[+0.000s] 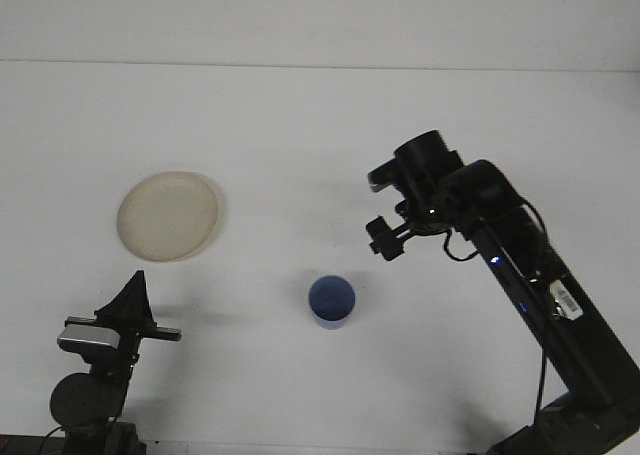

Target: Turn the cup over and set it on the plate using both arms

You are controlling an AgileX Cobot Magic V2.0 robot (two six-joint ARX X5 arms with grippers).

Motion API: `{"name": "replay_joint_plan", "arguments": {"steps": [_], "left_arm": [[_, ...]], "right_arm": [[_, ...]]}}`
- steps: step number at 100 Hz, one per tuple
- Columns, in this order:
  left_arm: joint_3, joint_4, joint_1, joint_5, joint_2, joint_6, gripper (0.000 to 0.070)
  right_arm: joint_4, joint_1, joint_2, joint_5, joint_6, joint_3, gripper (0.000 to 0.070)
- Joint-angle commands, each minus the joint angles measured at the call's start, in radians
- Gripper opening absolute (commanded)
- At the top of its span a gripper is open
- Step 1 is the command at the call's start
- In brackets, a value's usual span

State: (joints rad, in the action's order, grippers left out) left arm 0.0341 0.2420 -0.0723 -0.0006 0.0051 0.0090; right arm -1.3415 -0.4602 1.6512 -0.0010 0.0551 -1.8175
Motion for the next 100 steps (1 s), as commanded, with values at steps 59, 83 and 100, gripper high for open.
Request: {"name": "replay_joint_plan", "arguments": {"steps": [59, 83, 100], "left_arm": [[-0.020, 0.014, 0.000, -0.003, -0.002, -0.002, 0.0011], [-0.020, 0.014, 0.000, -0.003, -0.002, -0.002, 0.0011], [-0.020, 0.014, 0.000, -0.003, -0.002, -0.002, 0.0011]], "right_arm": [[0.373, 0.442, -0.582, -0.049, -0.032, 0.526, 0.0564], [0.621, 0.442, -0.817, -0.049, -0.033, 0.802, 0.0564], [0.840, 0.442, -0.968, -0.050, -0.040, 0.990, 0.0564]]}}
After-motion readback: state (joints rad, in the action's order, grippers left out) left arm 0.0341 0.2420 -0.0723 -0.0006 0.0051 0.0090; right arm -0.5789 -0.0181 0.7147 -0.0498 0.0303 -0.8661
